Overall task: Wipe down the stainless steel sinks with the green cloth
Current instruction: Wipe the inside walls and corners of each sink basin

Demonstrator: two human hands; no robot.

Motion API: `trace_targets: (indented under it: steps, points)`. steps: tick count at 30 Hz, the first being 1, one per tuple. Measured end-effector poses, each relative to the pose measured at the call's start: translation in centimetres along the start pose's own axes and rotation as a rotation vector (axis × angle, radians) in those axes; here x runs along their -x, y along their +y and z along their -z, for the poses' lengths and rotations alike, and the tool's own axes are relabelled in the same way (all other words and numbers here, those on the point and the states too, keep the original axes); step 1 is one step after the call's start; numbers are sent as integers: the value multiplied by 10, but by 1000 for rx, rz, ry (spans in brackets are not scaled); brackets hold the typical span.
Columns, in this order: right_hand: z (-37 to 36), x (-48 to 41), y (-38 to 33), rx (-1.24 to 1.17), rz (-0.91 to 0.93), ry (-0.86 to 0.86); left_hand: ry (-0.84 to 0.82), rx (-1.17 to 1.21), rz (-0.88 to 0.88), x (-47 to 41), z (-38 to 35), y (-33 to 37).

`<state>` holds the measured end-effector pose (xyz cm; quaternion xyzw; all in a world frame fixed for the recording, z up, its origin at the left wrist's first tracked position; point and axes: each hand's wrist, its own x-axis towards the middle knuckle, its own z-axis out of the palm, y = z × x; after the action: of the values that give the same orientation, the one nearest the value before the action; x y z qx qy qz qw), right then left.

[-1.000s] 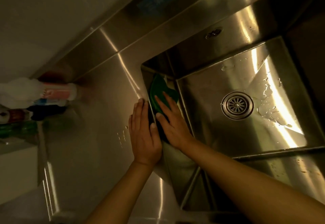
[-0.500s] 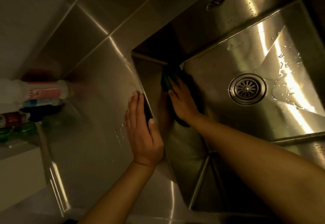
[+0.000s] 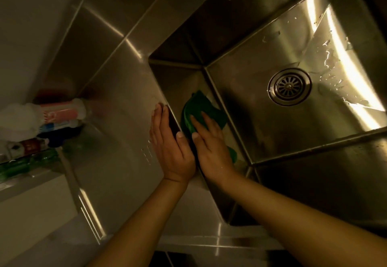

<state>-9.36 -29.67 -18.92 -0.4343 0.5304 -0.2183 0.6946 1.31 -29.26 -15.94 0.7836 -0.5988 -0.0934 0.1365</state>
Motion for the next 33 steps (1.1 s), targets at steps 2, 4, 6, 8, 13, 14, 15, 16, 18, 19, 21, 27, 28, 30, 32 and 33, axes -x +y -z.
trace_targets:
  steps: [2,4,6,8,13,14,15,16,18,19,21,27,28,30,32,33]
  points:
    - [-2,2,1,-70,-17,18,-1,-7,-2,0,0,0]
    - [-4,-10,5,-142,-54,42,3,-7,-5,1,0,0]
    - [-6,-33,12,-155,-98,67,7,1,-11,1,1,1]
    - [-9,-62,20,-117,-129,82,10,2,-15,0,2,5]
    - [-2,-139,48,-41,-96,38,16,-1,-15,-1,2,7]
    - [1,-148,55,-39,-98,24,19,-6,-20,-1,2,6]
    - [2,-152,63,-36,-103,12,19,-12,-23,0,2,5]
    - [2,-152,70,-31,-106,9,23,-15,-27,0,2,3]
    - [-1,-140,82,-37,-139,22,33,-11,-40,1,2,0]
    - [-2,-129,88,-53,-174,32,34,-5,-46,1,1,-1]
    - [-2,-100,101,-73,-274,59,36,5,-57,1,0,-4]
    - [1,-24,107,-100,-585,112,32,10,-48,1,-1,-7]
    - [0,-19,101,-84,-585,109,33,5,-49,0,-2,-7]
    - [-1,-10,87,-35,-560,100,27,-2,-44,0,-2,-7]
    - [-4,0,75,-7,-522,100,22,-1,-31,1,-2,-6]
    - [-5,5,69,-3,-501,101,23,-2,-30,1,-1,-7]
